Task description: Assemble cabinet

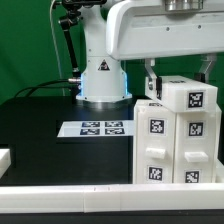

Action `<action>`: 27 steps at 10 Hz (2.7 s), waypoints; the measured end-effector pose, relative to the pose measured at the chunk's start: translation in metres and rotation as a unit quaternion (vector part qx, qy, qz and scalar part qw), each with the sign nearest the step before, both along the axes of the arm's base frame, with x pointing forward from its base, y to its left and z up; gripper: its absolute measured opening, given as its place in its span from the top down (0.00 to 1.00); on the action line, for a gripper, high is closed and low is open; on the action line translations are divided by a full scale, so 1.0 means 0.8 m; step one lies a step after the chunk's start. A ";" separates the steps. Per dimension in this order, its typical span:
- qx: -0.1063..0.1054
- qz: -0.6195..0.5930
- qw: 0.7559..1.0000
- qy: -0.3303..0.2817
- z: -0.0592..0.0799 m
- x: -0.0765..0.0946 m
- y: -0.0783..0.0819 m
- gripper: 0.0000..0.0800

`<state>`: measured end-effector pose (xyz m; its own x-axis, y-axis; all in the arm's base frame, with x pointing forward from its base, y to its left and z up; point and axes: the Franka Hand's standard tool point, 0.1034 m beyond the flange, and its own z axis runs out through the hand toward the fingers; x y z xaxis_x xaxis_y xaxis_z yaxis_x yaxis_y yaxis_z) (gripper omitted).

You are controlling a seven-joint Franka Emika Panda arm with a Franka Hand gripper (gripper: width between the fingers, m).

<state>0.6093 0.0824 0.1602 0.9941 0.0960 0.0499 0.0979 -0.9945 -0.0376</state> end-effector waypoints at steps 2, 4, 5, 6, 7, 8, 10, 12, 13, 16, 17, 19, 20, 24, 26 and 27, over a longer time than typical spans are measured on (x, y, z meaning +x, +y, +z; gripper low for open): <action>0.004 -0.081 0.997 0.002 0.000 0.000 0.000 0.30; 0.007 -0.146 0.989 0.004 0.000 0.001 -0.001 0.30; 0.009 -0.176 0.984 0.005 -0.001 0.001 -0.001 0.30; 0.010 -0.200 0.980 0.005 -0.001 0.001 -0.002 0.30; 0.011 -0.218 0.976 0.005 -0.001 0.002 -0.002 0.30; 0.017 -0.268 0.963 0.006 -0.001 0.003 -0.001 0.30; 0.022 -0.341 0.940 0.009 0.000 0.003 0.002 0.30; 0.031 -0.430 0.902 0.014 0.001 0.004 0.004 0.30; 0.034 -0.448 0.893 0.017 0.001 0.004 0.005 0.30; 0.049 -0.547 0.835 0.029 -0.001 0.004 0.002 0.30; 0.053 -0.582 0.811 0.034 -0.001 0.003 0.001 0.30; 0.057 -0.620 0.782 0.040 -0.003 0.004 -0.002 0.30; 0.057 -0.620 0.782 0.040 -0.003 0.004 -0.002 0.30; 0.062 -0.594 0.801 0.038 0.004 0.005 0.001 0.01; 0.070 -0.582 0.810 0.035 0.015 0.008 0.003 0.00; 0.075 -0.578 0.812 0.032 0.022 0.011 0.005 0.00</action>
Offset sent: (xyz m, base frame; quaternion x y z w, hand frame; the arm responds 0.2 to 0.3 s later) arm -0.0029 -0.0028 -0.0020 -0.0081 -0.0041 0.1972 0.9803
